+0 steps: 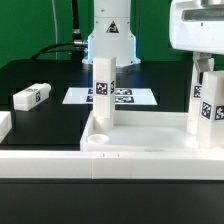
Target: Assemble desk
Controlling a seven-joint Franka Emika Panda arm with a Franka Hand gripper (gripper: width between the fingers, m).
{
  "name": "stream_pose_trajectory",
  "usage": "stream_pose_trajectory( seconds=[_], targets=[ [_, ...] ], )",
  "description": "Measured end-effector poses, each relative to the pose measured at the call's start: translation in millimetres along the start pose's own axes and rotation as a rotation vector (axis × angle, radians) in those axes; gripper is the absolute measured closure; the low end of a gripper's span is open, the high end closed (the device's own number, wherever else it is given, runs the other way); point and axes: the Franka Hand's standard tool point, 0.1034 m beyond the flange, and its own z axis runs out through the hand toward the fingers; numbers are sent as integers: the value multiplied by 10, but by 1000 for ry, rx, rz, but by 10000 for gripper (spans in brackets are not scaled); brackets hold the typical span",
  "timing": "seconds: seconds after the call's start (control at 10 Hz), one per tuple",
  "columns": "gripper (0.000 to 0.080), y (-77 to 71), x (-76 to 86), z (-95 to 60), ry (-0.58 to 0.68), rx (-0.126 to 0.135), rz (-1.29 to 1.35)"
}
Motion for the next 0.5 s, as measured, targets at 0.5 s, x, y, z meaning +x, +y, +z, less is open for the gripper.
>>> stream_pose_trajectory(
  seconds=[0.5],
  targets=[
    [153, -24, -24, -8, 9, -5, -453]
  ],
)
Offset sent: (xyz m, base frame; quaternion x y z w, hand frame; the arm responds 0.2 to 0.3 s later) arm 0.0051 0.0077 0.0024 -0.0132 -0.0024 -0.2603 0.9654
